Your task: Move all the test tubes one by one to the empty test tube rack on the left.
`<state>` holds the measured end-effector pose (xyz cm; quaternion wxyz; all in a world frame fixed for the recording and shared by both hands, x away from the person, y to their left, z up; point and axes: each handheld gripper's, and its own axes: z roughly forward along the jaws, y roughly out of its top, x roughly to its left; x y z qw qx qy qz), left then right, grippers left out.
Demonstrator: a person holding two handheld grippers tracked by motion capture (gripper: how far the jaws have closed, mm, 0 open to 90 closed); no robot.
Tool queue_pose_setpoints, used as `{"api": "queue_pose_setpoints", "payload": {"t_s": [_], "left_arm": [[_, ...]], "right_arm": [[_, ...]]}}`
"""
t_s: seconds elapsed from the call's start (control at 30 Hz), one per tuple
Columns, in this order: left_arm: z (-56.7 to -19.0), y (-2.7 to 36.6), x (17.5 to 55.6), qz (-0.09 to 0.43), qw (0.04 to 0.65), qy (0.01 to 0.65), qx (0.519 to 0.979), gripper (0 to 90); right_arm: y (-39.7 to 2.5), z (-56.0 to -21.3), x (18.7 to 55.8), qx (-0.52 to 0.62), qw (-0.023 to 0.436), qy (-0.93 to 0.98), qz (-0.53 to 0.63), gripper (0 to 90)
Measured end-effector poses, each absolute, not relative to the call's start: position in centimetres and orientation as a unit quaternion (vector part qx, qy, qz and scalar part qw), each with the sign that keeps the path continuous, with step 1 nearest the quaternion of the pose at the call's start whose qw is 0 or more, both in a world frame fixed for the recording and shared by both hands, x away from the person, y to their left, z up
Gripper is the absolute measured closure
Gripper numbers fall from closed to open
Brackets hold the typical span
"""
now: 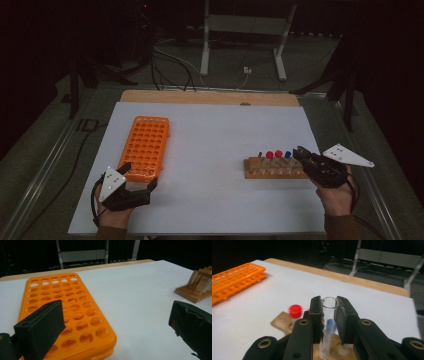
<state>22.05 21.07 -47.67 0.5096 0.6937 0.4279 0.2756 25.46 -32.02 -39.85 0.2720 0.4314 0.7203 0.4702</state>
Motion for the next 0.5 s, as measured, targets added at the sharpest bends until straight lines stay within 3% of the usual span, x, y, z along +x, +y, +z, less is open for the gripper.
{"api": "queue_pose_setpoints", "payload": {"t_s": [0.27,0.5], "left_arm": [[-47.2,19.8,22.6,0.252,0.521,0.433,0.691,0.9],[-44.8,17.0,23.2,0.255,0.527,0.383,0.714,0.9]], "right_arm": [[-29.8,-39.8,25.6,0.406,0.249,0.734,0.485,76.2],[-28.2,-39.1,25.9,0.382,0.23,0.739,0.505,76.1]]}}
